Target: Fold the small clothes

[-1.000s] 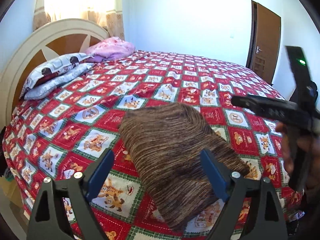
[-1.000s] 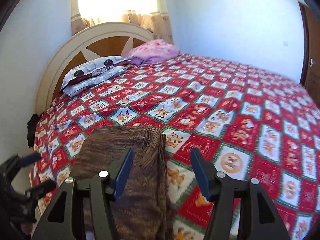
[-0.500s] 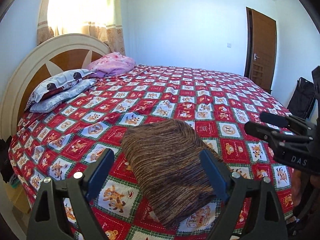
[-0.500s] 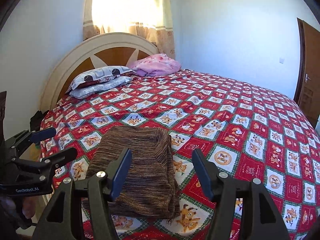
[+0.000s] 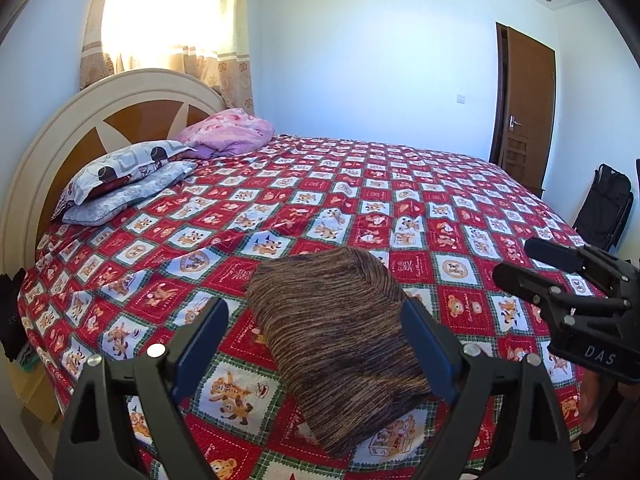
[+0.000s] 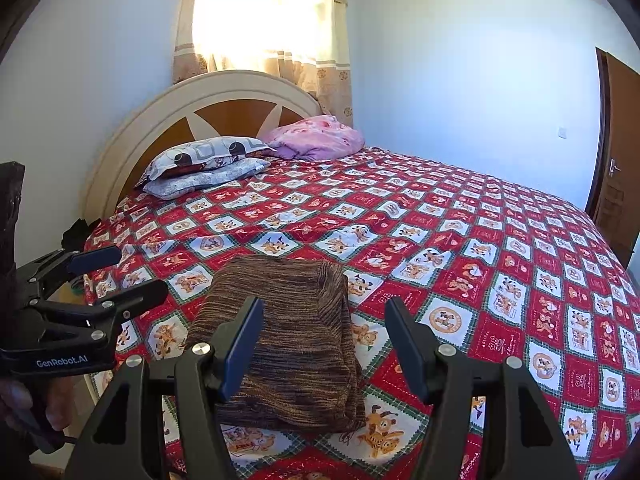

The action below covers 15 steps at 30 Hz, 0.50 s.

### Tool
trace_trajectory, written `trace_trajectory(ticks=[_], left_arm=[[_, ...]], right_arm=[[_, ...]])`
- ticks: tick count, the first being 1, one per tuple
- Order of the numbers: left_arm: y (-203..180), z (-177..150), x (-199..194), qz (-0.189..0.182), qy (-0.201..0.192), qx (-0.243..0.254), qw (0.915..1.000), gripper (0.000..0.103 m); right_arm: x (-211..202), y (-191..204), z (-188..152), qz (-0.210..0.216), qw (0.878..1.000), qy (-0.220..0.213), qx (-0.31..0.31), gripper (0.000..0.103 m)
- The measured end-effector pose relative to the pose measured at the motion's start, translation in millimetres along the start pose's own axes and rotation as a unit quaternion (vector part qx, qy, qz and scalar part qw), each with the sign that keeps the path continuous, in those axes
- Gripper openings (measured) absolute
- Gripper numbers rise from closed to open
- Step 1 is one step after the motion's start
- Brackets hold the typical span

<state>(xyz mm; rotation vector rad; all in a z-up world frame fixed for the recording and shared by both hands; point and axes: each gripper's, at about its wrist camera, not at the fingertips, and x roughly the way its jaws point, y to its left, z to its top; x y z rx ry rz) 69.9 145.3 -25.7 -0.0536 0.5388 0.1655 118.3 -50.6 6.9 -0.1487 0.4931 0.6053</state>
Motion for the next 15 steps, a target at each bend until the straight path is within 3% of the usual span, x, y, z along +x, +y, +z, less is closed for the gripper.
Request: trace_trajectory(ticks=[15], left_arm=[[-1.2, 1.3, -1.5, 0.001, -0.001, -0.001, 1.0000, 0.091]], right_arm=[[-5.9, 1.9, 1.4, 0.003, 1.000, -0.003, -0.004, 0.065]])
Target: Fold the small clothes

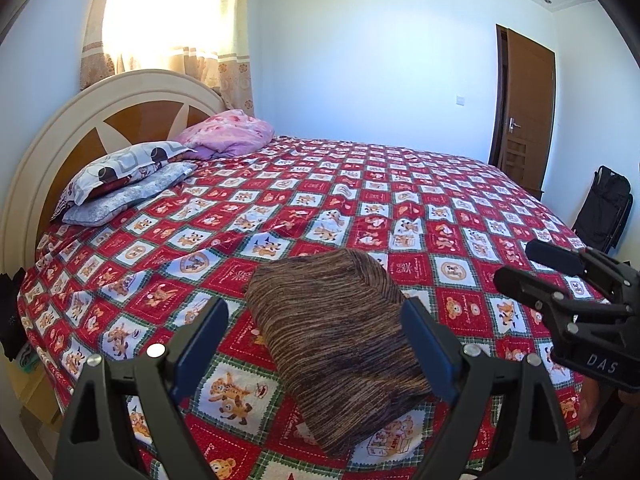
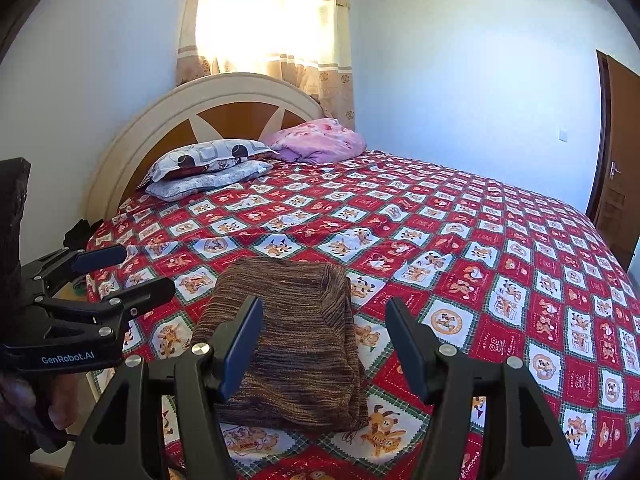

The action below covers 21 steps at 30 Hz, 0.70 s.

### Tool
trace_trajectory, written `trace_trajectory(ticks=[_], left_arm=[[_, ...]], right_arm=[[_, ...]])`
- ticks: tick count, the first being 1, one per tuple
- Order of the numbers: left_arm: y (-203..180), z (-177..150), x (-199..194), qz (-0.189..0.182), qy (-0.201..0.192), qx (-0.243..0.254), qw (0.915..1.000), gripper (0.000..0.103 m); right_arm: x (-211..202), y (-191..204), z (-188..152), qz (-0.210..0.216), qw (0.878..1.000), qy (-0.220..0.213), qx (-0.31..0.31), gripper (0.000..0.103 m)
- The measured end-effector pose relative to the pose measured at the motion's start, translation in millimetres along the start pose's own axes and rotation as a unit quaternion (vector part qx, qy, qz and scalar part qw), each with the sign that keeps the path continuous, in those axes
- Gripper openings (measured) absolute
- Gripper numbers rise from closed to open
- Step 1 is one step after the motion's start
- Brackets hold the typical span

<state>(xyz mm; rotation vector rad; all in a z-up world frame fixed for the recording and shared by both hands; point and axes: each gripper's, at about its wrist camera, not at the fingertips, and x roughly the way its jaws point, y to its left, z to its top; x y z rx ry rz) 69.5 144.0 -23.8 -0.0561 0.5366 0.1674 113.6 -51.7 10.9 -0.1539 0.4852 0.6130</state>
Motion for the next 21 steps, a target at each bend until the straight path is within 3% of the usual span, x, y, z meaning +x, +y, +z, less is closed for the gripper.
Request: trace_trajectory(ticks=[21], left_arm=[[2.0, 0.7, 0.0, -0.001, 0.001, -0.001, 1.0000, 0.091]], right_arm=[[-3.4, 8.8, 4.0, 0.000, 1.000, -0.010, -0.002, 0.065]])
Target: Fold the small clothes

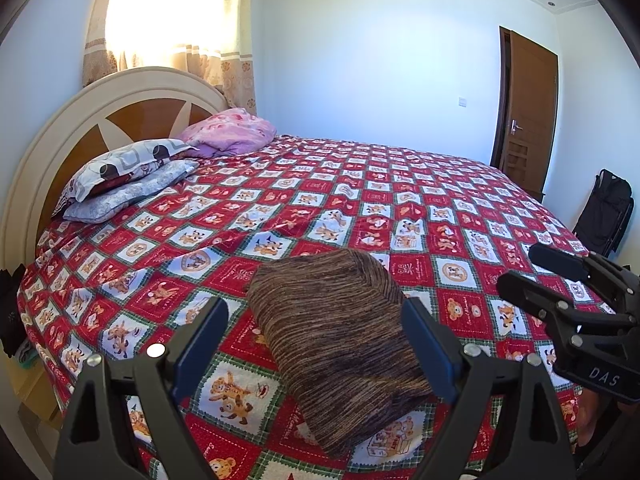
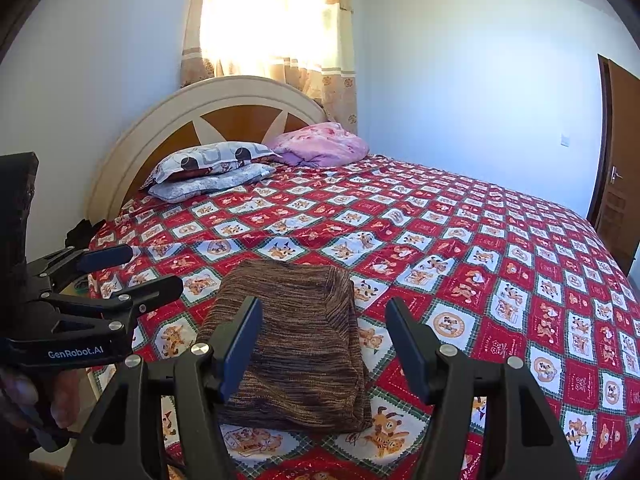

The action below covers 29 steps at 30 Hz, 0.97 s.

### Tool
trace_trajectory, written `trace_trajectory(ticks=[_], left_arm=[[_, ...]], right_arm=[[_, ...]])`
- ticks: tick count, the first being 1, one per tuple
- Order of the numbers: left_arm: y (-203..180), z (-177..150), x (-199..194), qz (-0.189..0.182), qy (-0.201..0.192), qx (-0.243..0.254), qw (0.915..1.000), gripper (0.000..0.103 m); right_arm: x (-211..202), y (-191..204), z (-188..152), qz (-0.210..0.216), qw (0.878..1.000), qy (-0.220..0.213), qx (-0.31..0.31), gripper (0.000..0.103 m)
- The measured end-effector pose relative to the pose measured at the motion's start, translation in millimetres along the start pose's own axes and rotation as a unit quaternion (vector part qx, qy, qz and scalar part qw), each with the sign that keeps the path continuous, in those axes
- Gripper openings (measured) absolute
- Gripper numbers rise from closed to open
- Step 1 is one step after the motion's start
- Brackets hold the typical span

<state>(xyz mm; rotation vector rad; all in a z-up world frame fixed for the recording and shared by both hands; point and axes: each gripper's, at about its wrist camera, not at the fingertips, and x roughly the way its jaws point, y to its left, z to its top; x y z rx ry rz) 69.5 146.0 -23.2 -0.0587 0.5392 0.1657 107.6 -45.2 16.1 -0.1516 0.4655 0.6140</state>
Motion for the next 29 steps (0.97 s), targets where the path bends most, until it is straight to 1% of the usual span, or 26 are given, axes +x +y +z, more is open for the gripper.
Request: trace_trajectory(ticks=[1, 4, 11, 15, 22, 29], left_arm=[[0, 0, 0, 0.000, -0.001, 0.000, 1.0000, 0.091], [0, 1, -3, 0.008, -0.006, -0.002, 0.9999, 0.103], [0, 5, -11, 0.010, -0.021, -0.007, 0.9997, 0.103], [3, 6, -11, 0.015, -0.021, -0.016, 0.9995, 0.103], [9, 5, -8, 0.026, -0.011, -0.030, 0.9991, 0.103], [13, 4, -10, 0.036, -0.022, -0.034, 0.9985, 0.103]], right_arm=[[-1, 0, 1, 0.000, 1.000, -0.003, 0.002, 0.065], [-3, -2, 2, -0.002, 1.000, -0.011, 0.006, 0.065], [-6, -1, 1, -0.005, 1.000, -0.019, 0.008, 0.065], [-7, 1, 1, -0.005, 1.000, -0.022, 0.007, 0.066], [-6, 3, -2, -0.002, 1.000, -0.019, 0.004, 0.066], [-6, 4, -5, 0.002, 1.000, -0.016, 0.001, 0.066]])
